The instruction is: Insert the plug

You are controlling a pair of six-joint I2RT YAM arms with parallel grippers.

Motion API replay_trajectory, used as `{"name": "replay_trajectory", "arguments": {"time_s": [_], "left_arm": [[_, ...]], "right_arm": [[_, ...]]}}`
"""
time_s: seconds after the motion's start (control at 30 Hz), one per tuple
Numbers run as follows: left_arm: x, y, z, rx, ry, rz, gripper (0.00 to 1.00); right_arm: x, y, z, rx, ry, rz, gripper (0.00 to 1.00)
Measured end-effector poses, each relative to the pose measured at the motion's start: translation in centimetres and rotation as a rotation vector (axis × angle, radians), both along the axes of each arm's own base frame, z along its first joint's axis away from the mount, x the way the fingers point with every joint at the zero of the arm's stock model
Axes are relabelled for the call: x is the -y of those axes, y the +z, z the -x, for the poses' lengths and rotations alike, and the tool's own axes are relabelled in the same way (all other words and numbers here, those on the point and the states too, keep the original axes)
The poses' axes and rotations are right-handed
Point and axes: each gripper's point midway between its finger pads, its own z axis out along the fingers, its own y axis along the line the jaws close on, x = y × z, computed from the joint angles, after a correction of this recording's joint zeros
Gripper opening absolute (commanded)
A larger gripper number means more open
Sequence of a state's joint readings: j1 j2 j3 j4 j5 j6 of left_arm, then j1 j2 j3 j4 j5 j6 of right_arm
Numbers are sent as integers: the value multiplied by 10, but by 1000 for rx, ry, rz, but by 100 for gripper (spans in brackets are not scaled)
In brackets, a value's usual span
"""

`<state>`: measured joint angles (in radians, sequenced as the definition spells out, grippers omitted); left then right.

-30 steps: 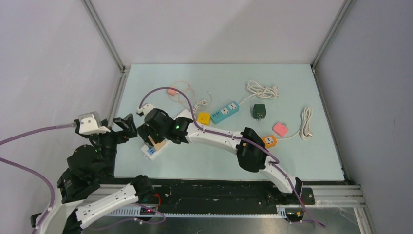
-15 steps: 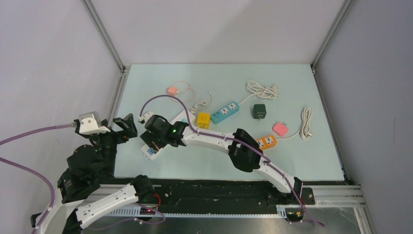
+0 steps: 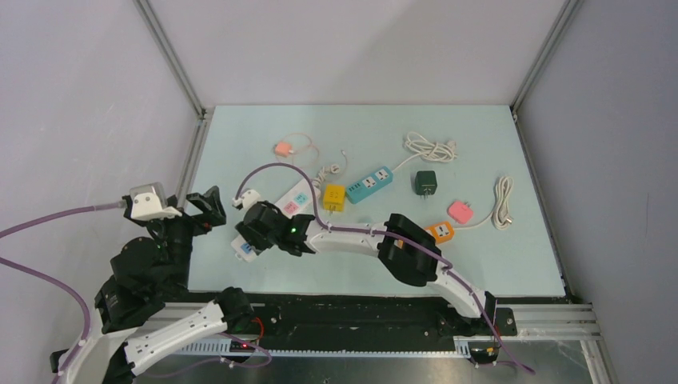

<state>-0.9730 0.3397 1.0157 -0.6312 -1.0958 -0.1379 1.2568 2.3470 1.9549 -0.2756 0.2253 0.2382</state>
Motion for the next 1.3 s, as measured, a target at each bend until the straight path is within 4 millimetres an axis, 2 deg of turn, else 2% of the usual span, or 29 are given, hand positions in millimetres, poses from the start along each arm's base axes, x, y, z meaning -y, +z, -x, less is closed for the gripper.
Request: {"name": "replay_trajectory", "arguments": {"time_s": [0.17,0.3,0.77,0.83,0.87,0.9,0.93,1.03,1.07,1.13,1.23,1.27,1.3], "left_arm": [[0,0,0,0,0,-1,98],[2,-1,-1,-5,0,-7,98],[2,-1,-2,-6,0,-8,98],[2,-1,-2,-6,0,-8,98],[2,-1,-2,-6,0,-8,98],[2,-1,-2,-6,0,-8,98],[2,-1,-2,-6,0,-8,98],[2,-1,-2,-6,0,-8,98],[2,-1,-2,-6,0,-8,98],[2,-1,-2,-6,0,-8,98],[2,-1,-2,-6,-1,-8,98],[3,-1,-2,-6,-2,-8,98],[3,-1,-2,-6,-3,-9,98]], "right_arm": [[0,-2,1,9,-22,-39,3],[-1,-3,0,8,-23,-35,0],[-3,-11,-1,8,-47,-15,0],[-4,-11,-1,11,-56,-17,7],[-4,-11,-2,13,-60,-18,17],[-4,-11,-2,15,-64,-18,22],[-4,-10,-2,16,-68,-18,32],[-4,-8,-2,17,-70,-11,50],[-4,-7,-3,16,-71,-9,60],[-3,-5,-5,10,-71,-4,73],[1,-8,-4,-29,-54,31,82],[2,-11,-5,-41,-52,51,92],[4,-14,-5,-53,-49,74,96]]}}
